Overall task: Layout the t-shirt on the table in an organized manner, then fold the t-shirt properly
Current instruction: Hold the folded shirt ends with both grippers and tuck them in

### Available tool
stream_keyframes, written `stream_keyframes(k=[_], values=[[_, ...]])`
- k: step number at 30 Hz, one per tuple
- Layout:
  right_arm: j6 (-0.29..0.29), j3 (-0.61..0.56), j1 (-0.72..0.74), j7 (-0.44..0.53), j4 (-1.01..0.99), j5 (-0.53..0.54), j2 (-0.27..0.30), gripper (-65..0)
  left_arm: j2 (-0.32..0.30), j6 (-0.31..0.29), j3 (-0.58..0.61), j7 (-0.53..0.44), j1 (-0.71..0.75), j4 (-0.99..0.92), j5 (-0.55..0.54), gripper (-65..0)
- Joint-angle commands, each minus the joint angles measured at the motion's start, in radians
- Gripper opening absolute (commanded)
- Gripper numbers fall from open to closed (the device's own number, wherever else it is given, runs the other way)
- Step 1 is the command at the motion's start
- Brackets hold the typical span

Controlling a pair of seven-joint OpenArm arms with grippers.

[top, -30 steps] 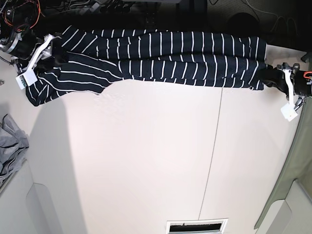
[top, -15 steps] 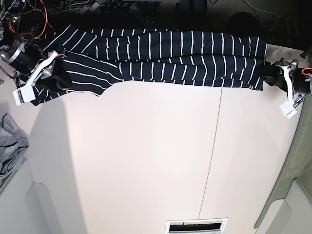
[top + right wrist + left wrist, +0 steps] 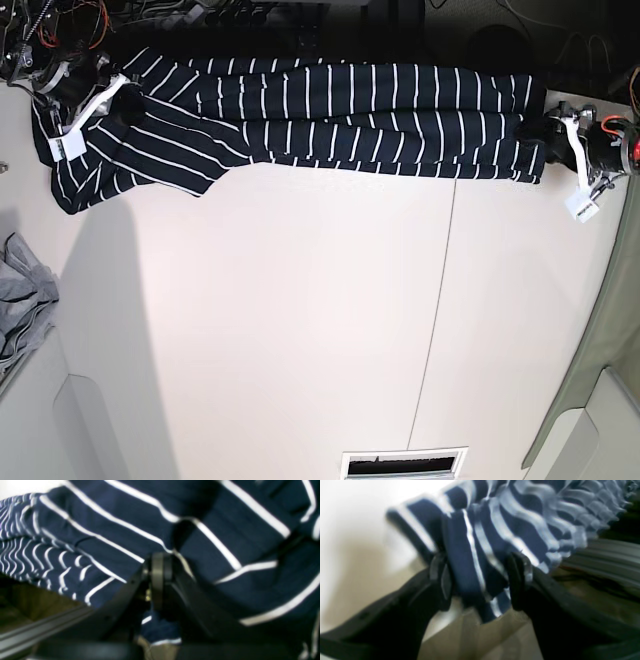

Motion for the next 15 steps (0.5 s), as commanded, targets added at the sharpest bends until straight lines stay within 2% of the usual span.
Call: stream_keyframes(k=[1,4,7,10,15], values=[[0.004,-0.002,0.011,0.028,-0.007,0.008,0.016,-65.0,0.001,-0.006,-0.009,-0.051,0.005,-0.014,0.028,-29.3],[0.003,-0.01,0.048,0.049,-0.066,0.002,0.016,-65.0,0.079,-0.003,-0.009,-0.188,0.011,-0.105,0.166,-29.3],[0.003,-0.014,0.098,0.05,-0.111,-0.002,0.016,-65.0,0.146,0.058,-0.009,-0.298,0.001,-0.181,0.311,-29.3],[0.003,-0.014,0.151,0.05,-0.143,-0.019,0.016,-65.0,0.193,0.094,-0.009,-0.305,-0.031,-0.227,0.389,-29.3],[0.003,-0.015,0.233,0.054,-0.185,-0.043,0.016,-65.0,0.226,0.121,-0.009,-0.304,-0.105,-0.242,0.408,-29.3]])
